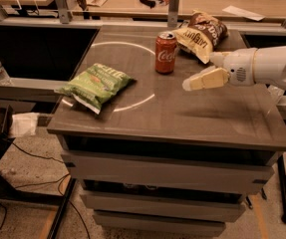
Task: Knock coke can over
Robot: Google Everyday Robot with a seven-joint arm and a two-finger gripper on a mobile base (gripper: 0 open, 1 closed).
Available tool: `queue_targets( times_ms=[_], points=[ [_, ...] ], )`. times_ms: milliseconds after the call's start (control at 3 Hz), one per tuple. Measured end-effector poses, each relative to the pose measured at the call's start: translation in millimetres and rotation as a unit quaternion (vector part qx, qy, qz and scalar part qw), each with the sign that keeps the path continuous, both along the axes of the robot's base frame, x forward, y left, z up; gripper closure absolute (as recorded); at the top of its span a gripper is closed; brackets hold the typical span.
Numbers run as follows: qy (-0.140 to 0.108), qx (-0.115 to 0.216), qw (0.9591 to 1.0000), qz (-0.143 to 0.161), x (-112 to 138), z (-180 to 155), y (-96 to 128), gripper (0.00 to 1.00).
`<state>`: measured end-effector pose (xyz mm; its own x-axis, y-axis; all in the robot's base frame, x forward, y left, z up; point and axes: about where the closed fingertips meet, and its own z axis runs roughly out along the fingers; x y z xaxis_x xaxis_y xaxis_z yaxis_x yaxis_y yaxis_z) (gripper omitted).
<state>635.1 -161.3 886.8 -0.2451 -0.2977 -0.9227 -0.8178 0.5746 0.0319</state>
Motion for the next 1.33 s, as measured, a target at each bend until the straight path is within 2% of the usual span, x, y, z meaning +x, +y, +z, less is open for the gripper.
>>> queue_targets(
  times_ms=[667,1000,1333],
  points=[
    [-0.051,0.006,0.9982,0.031,35,7,43,0.00],
    [-0.057,0.015,0.9974,0.042,54,5,62,0.00],
    [-0.052,0.023,0.9977,0.037,71,-4,68,0.00]
  ],
)
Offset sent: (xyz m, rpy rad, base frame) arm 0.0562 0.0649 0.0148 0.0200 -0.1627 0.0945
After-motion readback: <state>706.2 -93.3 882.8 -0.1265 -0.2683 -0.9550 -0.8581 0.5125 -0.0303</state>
